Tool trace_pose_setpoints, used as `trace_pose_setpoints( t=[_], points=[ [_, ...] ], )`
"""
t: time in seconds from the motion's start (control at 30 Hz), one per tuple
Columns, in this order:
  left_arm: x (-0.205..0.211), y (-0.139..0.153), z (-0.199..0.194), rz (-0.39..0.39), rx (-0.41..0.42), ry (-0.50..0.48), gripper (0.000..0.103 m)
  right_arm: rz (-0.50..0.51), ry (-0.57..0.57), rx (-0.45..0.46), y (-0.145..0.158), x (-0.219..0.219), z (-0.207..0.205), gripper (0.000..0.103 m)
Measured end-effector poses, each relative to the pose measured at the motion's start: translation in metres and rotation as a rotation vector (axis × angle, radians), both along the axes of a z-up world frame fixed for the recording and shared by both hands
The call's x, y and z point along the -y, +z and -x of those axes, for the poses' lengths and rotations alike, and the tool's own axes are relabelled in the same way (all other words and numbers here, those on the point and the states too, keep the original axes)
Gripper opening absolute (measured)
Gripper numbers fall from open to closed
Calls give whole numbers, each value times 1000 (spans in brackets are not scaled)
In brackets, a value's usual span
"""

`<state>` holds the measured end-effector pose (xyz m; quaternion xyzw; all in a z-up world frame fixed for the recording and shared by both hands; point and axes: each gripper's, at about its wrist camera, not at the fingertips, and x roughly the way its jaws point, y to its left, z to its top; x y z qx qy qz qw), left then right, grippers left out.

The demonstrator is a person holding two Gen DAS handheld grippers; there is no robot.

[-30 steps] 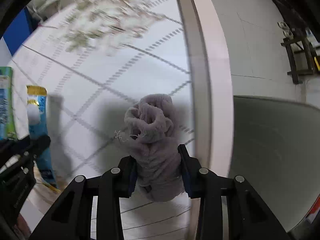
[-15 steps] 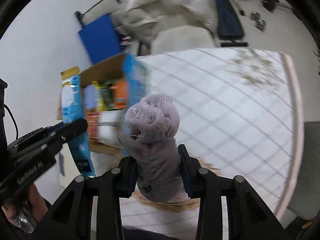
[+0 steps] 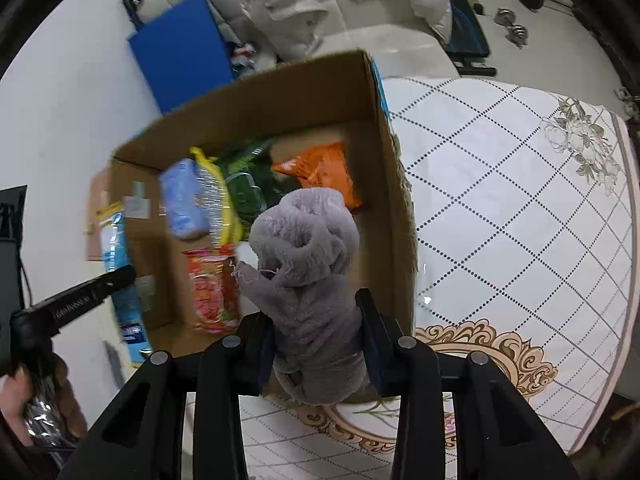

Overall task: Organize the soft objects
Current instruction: 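Carry tube and lilac cloth into the box and open both grippers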

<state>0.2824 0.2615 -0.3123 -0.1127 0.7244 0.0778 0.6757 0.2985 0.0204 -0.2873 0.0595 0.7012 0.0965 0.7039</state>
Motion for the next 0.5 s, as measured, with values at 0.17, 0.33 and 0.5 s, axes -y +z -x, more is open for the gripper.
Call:
trace_pose_setpoints(
  t=[0.17,0.33,0.5],
  points=[
    [-11,-32,-5,80,-141,-7,24,92,15,-60,-29,-15,-8,40],
    [-17,-31,-4,78,-126,11,36,137,70,-115,-42,-29,-5,56],
    [-12,-13,2,58,-66,-4,65,135,108,-95,-33,-37,2,93]
  ],
)
